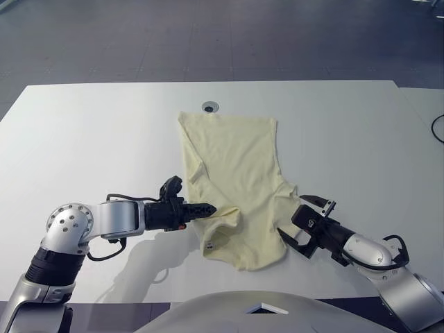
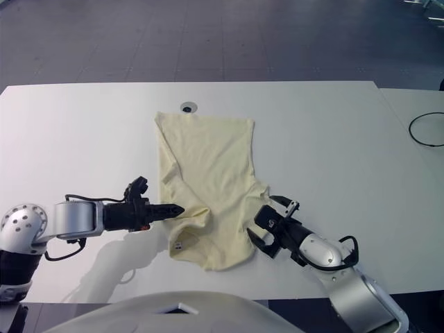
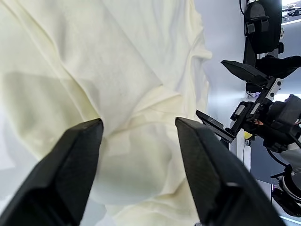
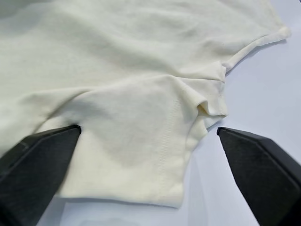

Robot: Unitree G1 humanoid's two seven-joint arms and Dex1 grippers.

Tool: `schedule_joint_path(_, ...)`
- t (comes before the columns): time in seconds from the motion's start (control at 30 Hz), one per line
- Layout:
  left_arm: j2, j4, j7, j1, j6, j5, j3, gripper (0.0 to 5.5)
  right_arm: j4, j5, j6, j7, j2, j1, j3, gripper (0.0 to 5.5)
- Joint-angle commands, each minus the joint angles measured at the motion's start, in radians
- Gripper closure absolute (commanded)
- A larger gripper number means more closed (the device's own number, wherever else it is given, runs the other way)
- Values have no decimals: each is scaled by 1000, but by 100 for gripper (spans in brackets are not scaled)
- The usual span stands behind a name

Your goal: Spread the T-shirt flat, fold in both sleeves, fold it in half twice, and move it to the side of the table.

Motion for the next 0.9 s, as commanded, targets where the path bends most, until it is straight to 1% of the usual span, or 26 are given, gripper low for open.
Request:
schedule_joint_path(0.03, -3, -7, 10, 5, -10, 4, -4, 353, 52, -12, 46, 12, -5, 25, 24, 10)
schedule_joint_path(0.33, -9, -3, 14, -2, -17, 4, -5, 526, 53, -12, 48, 12, -1, 19, 26, 10)
schedule_joint_path(0.4, -7, -2, 14, -5, -15, 4, -7, 548, 49, -12, 50, 10, -2, 22, 24, 10)
schedule_joint_path(0.67, 13, 11, 5, -14, -2, 4, -4, 548, 40, -13, 57, 4, 1, 31, 22, 10)
schedule_joint_path(0.9, 87, 81, -50, -79, 50, 4, 62, 548, 36, -14, 63, -8, 9, 54, 12, 10)
